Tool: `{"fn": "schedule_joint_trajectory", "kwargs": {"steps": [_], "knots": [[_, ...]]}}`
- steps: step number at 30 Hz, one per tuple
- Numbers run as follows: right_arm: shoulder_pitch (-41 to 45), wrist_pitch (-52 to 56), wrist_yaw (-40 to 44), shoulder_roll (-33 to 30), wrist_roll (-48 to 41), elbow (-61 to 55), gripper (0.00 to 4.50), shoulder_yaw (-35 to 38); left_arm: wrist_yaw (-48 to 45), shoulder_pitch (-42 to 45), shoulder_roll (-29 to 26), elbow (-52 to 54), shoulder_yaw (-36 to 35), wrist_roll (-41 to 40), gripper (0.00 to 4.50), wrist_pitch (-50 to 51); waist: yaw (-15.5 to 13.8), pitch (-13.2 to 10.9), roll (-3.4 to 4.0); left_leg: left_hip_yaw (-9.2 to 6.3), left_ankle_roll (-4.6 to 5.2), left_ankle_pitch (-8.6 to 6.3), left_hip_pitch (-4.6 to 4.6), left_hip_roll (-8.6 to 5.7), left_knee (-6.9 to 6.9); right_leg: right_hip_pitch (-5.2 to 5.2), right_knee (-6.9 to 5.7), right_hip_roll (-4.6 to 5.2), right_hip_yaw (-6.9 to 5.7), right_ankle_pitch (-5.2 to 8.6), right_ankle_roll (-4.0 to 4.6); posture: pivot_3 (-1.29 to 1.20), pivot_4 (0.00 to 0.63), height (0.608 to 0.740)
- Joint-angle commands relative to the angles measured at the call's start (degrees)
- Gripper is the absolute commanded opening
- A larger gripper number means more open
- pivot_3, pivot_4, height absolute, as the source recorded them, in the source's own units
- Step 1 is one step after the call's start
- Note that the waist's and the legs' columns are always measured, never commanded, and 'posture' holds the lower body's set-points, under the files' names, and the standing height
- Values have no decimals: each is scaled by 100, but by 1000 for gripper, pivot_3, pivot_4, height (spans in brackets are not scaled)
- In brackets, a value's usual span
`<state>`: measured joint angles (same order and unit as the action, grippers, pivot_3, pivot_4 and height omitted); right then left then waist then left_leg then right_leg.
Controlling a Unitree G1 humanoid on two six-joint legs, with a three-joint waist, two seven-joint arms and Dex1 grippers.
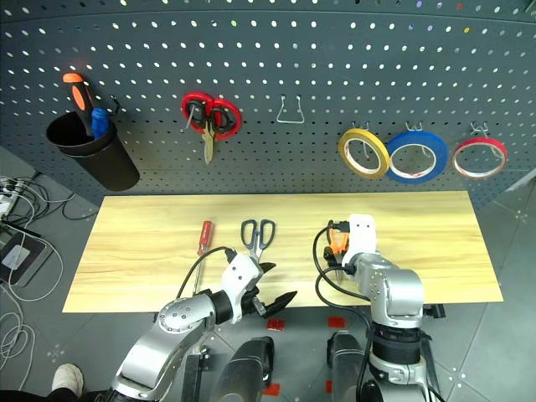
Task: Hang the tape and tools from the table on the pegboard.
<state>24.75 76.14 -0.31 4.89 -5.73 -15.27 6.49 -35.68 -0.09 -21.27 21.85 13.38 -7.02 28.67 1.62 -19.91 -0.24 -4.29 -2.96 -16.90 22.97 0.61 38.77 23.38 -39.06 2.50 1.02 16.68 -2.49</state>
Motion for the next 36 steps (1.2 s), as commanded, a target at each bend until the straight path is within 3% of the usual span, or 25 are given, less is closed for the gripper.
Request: {"fn": "schedule_joint_trajectory", "kwargs": {"steps": [1, 19, 22, 27, 36], "knots": [[171, -281, -34, 17, 4, 202, 4492, -121, -6, -33, -38, 237, -81, -166, 4500, 6, 0, -26, 3, 1, 0, 0, 1, 0, -1, 3, -1, 0, 1, 0, 0, 119, 429, 740], [508, -1375, -378, -129, 297, 1384, 4492, -347, 158, 309, -3, 123, -252, -300, 4500, 146, -16, -168, 3, 3, -7, 4, 70, 8, -2, 81, -12, -5, 2, -1, -1, 146, 447, 740], [522, -1434, -348, -155, 271, 1383, 3989, -336, 169, 300, 0, 151, -256, -303, 4500, 165, -17, -171, 4, 3, -7, 4, 73, 8, -2, 82, -10, -5, 1, -1, -1, 146, 447, 740], [573, -1517, -346, -226, 287, 1425, 2506, -338, 193, 363, 55, 159, -244, -316, 4500, 219, -22, -193, 1, 1, -8, 4, 78, 8, -2, 85, -8, -5, -1, -1, -1, 146, 444, 740], [582, -1706, -86, -435, 251, 1399, 2364, -537, 142, 499, 72, 56, -234, -321, 4500, 192, -26, -199, -6, 1, -9, 5, 83, 9, -3, 89, -3, -5, -3, -1, -1, 132, 429, 740]]}}
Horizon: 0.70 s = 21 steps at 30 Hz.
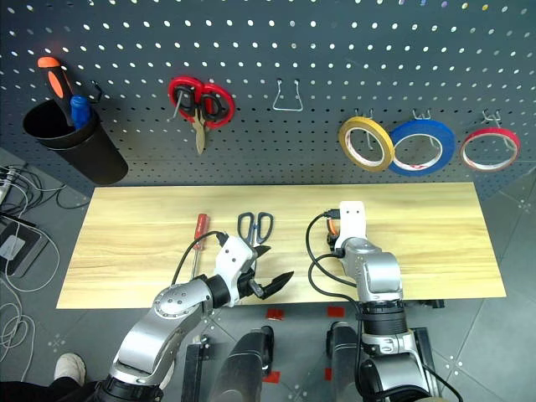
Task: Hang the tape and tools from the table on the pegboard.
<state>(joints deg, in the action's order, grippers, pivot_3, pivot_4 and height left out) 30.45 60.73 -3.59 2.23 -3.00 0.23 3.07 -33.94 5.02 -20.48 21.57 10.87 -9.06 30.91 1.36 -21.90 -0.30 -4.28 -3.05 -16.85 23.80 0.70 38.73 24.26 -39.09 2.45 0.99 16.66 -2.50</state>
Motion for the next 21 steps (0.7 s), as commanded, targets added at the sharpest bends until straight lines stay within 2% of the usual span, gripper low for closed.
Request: {"fn": "schedule_joint_trajectory", "kwargs": {"steps": [1, 3, 11, 16, 18, 21], "knots": [[4, -208, 358, -260, -27, -202, 2364, -285, -45, 4, -11, 94, 11, -129, 4500, -25, 1, 0, 0, 0, 0, 0, 1, 0, 0, 1, 0, 0, 0, 0, 0, 130, 422, 740], [-58, -282, 642, -494, -72, -412, 2364, -472, -72, 19, -15, 181, 0, -173, 4500, 18, 0, 0, 0, 1, 0, 0, 3, -1, 0, 1, 1, 1, 0, 0, 0, 130, 418, 740], [-744, -598, 1881, -1641, -419, -2095, 2364, -955, -171, -297, -140, 1038, -167, -738, 4500, 305, -19, 8, -1, -2, -26, 14, 15, 1, 0, 4, 10, 8, -4, 0, -1, 118, 318, 740], [-948, -659, 2253, -1759, -807, -2947, 2364, -875, -6, -474, -155, 1479, -470, -1091, 4500, 512, -35, 138, -14, -12, -56, 31, 16, 0, -2, 6, 6, 16, -14, -1, -1, 123, 244, 740], [-948, -994, 2351, -1704, -882, -3065, 2364, -869, 124, -434, -126, 1571, -568, -1117, 4500, 512, -68, 227, -18, -15, -64, 35, 16, -2, -3, 5, 6, 14, -18, -1, -1, 125, 205, 740], [-986, -1640, 2381, -1520, -919, -2974, 2364, -839, 380, -340, 10, 1558, -649, -1106, 4500, 462, -139, 419, -30, -12, -65, 36, 19, -11, -4, 4, 13, 14, -20, -1, -2, 135, 180, 740]]}}
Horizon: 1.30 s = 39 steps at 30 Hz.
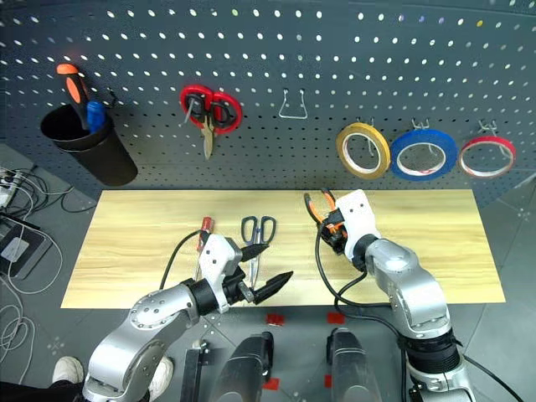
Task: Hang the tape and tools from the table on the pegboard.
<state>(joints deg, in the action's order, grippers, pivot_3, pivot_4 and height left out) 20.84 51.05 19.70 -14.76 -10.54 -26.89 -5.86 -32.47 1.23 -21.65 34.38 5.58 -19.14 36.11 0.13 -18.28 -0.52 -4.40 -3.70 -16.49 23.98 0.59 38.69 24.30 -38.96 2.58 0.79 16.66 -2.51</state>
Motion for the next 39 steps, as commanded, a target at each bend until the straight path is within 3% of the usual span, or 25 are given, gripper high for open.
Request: {"fn": "schedule_joint_trajectory", "kwargs": {"steps": [1, 8, 15, 28, 39], "knots": [[9, -882, 17, 302, -187, -229, 2364, 94, 319, 91, 187, 240, -132, -78, 4500, -99, -36, 135, -19, 2, 0, 0, -1, -1, 0, -3, 2, 0, -2, 0, 0, 147, 150, 740], [767, -2683, -295, 687, 346, 279, 2364, 36, 750, 768, 504, -232, -186, 208, 4500, -613, -174, 517, -36, 16, -11, 6, -9, -7, 4, -14, 0, -5, -8, -2, -1, 167, 94, 740], [1902, -4378, -1074, 1165, 989, 1742, 2364, 44, 1145, 1659, 858, -968, -168, 445, 4500, -998, -214, 796, -59, 26, -11, 6, -17, -7, 1, -18, 2, -9, -5, -2, -1, 172, 81, 740], [3237, -6288, -1680, 1413, 1235, 4668, 2364, 301, 1144, 2708, 1185, -2544, -118, 717, 4500, -1726, -211, 849, -56, 33, -11, 7, -22, -6, 5, -19, -5, -12, 2, -3, 1, 188, 115, 740], [3721, -7059, -1881, 1494, 1205, 5927, 2364, 439, 1061, 2962, 1167, -2948, -142, 742, 4500, -1903, -168, 848, -55, 32, -10, 6, -23, -3, 4, -17, -9, -15, 2, -3, 1, 200, 159, 740]]}}
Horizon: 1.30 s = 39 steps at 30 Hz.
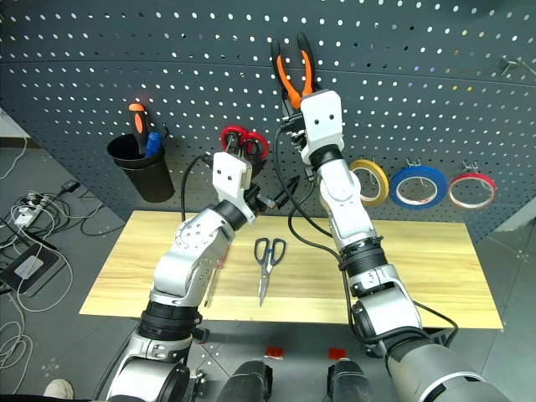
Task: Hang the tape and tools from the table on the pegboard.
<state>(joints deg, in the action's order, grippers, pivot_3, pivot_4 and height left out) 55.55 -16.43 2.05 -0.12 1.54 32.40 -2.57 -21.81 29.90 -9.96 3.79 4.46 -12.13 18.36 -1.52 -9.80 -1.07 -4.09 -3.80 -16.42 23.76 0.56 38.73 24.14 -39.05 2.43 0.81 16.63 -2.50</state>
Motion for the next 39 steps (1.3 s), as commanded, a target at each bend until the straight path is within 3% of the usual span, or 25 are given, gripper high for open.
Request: {"fn": "schedule_joint_trajectory", "kwargs": {"steps": [1, 17, 24, 30, 39], "knots": [[257, -338, -129, 47, -5, 38, 2364, 120, 1, 90, -1, 105, -32, 49, 4500, -126, -3, 0, 0, 0, 0, 0, 0, 0, 0, 0, -1, 0, 0, 0, 0, 201, 162, 740], [-300, 20, -338, 248, -42, 112, 2364, 213, 10, 126, -47, 12, -114, 119, 4500, -140, -5, -2, 3, -1, 1, 0, 0, 0, 0, 0, -3, -1, 2, 0, 0, 205, 175, 740], [-260, 16, -360, 176, -57, 94, 4477, 237, 11, 151, -40, -37, -99, 134, 4500, -183, -10, -2, 3, -2, 1, 0, -2, 1, 1, -1, -3, -2, 2, 0, 0, 202, 172, 740], [-475, 86, -321, 181, -38, -185, 4477, 167, 32, 119, -14, -11, -87, 139, 4500, -187, -16, -2, 3, -3, 1, 0, -4, 0, 5, -4, -5, -2, 3, 0, 0, 202, 170, 740], [-1549, 723, 221, 125, -75, -1765, 4477, -168, -25, -229, -38, 356, 4, 100, 4500, -23, -6, -2, 3, -3, 2, -1, -3, 1, 2, -3, -3, -3, 5, 0, 0, 188, 165, 740]]}}
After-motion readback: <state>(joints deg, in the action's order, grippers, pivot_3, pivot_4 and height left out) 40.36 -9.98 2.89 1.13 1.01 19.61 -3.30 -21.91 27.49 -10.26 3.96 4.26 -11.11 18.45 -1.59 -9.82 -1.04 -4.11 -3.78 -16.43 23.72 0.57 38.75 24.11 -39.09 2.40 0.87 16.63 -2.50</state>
